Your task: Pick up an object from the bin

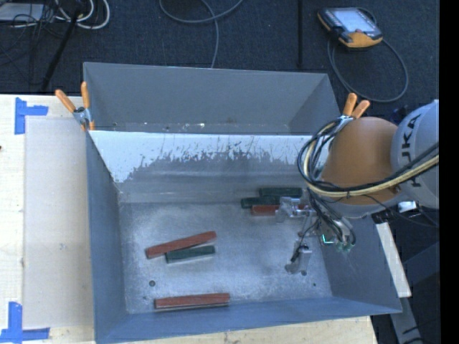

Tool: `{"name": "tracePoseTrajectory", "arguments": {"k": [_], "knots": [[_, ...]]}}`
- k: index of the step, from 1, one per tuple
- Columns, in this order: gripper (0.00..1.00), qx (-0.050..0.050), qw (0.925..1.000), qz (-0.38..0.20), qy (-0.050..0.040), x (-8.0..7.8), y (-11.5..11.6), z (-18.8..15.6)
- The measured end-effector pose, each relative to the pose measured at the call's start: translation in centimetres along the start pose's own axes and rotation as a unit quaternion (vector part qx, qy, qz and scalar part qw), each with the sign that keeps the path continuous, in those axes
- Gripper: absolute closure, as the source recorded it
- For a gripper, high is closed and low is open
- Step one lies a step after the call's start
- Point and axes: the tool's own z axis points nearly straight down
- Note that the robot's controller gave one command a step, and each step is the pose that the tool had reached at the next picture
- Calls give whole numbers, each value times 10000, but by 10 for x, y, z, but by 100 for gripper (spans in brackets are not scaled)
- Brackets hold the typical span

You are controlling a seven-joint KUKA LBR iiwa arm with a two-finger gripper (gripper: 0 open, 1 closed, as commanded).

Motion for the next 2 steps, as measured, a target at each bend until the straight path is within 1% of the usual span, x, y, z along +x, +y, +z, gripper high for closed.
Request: {"name": "tracePoseTrajectory", "arguments": {"k": [1, 2], "knots": [[0, 6, 9996, -272, -23, -33, 19, 21], [0, 0, 9921, -1258, -12, -58, 28, 32]]}}
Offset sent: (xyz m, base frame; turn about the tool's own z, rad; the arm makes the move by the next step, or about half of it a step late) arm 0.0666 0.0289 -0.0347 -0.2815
